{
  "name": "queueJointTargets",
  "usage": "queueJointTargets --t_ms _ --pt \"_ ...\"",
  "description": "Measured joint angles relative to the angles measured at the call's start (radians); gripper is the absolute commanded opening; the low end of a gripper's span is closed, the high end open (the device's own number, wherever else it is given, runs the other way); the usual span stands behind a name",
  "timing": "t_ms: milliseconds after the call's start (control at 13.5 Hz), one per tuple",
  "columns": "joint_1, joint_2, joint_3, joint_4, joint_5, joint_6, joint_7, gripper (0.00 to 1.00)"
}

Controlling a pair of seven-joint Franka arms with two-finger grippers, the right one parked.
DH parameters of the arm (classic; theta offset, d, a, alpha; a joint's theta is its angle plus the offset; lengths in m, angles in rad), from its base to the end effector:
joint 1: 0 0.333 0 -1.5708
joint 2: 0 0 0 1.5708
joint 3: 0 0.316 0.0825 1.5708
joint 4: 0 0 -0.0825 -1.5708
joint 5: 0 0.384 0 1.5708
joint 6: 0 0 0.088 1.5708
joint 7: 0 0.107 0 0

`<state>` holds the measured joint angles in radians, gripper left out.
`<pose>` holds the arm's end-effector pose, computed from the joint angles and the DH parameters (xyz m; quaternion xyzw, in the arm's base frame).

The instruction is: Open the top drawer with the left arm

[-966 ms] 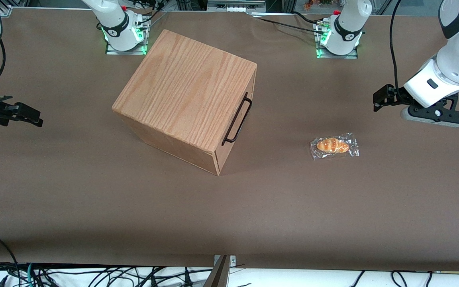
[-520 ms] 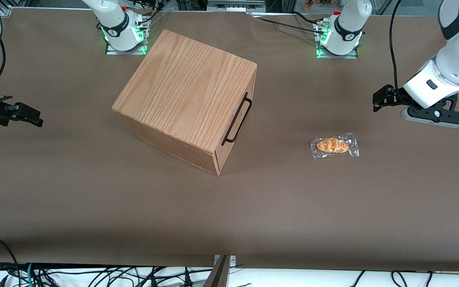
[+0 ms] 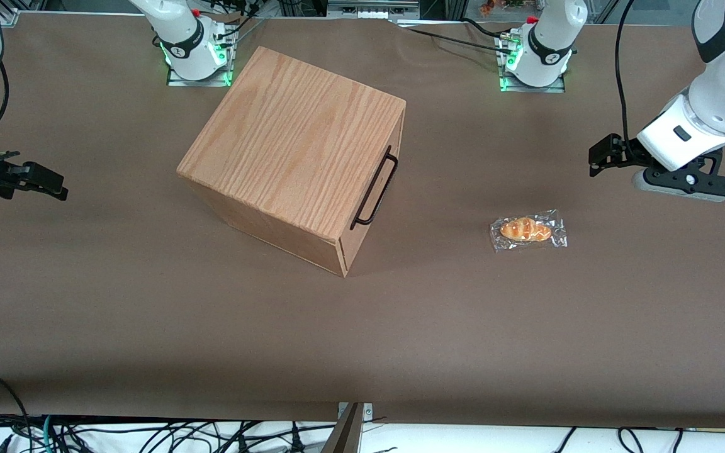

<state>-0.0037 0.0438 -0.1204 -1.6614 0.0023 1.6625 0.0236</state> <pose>0.5669 -0.0692 0.5649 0.9970 -0.0739 -0.0212 0.0004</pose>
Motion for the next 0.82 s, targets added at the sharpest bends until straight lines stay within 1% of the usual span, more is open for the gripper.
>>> queueJointTargets --t_ms 446,818 --pt "-0.001 0.001 -0.004 0.0 0.0 -0.05 0.0 1.0" --pt "-0.002 0.001 -0.005 0.0 0.0 -0.057 0.0 1.0"
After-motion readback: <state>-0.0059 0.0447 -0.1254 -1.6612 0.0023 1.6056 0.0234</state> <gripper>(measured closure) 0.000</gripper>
